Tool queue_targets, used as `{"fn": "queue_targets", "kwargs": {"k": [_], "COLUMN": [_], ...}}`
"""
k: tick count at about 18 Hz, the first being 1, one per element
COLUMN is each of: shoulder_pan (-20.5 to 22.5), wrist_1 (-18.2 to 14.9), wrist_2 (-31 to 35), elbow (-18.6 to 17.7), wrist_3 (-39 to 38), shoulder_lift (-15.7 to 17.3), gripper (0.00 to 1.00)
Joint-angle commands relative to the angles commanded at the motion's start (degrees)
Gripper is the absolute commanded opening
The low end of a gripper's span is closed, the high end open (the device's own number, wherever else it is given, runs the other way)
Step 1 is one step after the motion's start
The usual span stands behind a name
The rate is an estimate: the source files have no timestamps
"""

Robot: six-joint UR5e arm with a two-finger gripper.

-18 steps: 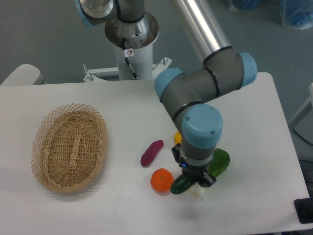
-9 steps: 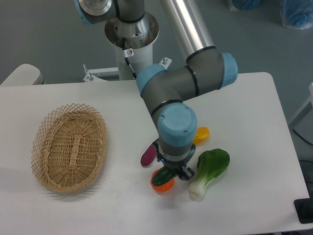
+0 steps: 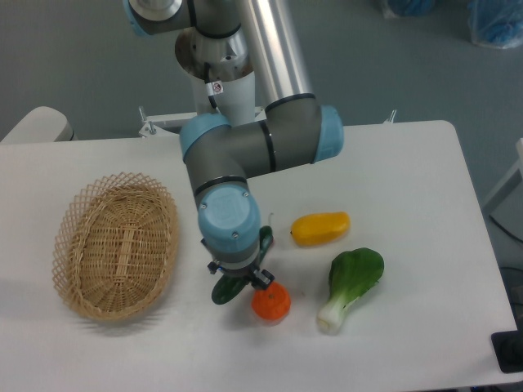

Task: Place the cucumber on the table
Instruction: 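Move the held cucumber past the orange toward the basket rim, then lower the cucumber onto the table beside the basket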

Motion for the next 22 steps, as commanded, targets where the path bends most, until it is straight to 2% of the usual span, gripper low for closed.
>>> {"fn": "queue_targets", "kwargs": {"k": [5, 6, 7, 8, 10, 11, 12, 13, 15, 22], "shoulder_pan": [-0.88, -0.97, -1.41, -1.67, -1.76, -1.76, -1.76, -1.76, -1.76, -1.67], "wrist_1": [0.52, 1.75, 4.02, 5.26, 5.8, 5.89, 5.98, 6.15, 6.5, 6.42], "wrist_2": [-3.51, -3.6, -3.6, -3.6, -3.6, -3.52, -3.43, -3.34, -3.17, -3.08], "elbow": [0.35, 0.44, 0.44, 0.44, 0.35, 0.35, 0.35, 0.35, 0.26, 0.35], "wrist_3": [-6.33, -7.56, -8.96, -9.41, -9.42, -9.33, -8.89, -8.8, -8.8, -8.63], "shoulder_lift": [-1.58, -1.94, -2.55, -2.9, -3.26, -3.26, -3.26, -3.26, -3.26, -2.64], "gripper": [0.27, 0.29, 0.35, 0.36, 0.44, 0.61, 0.86, 0.87, 0.99, 1.0]}}
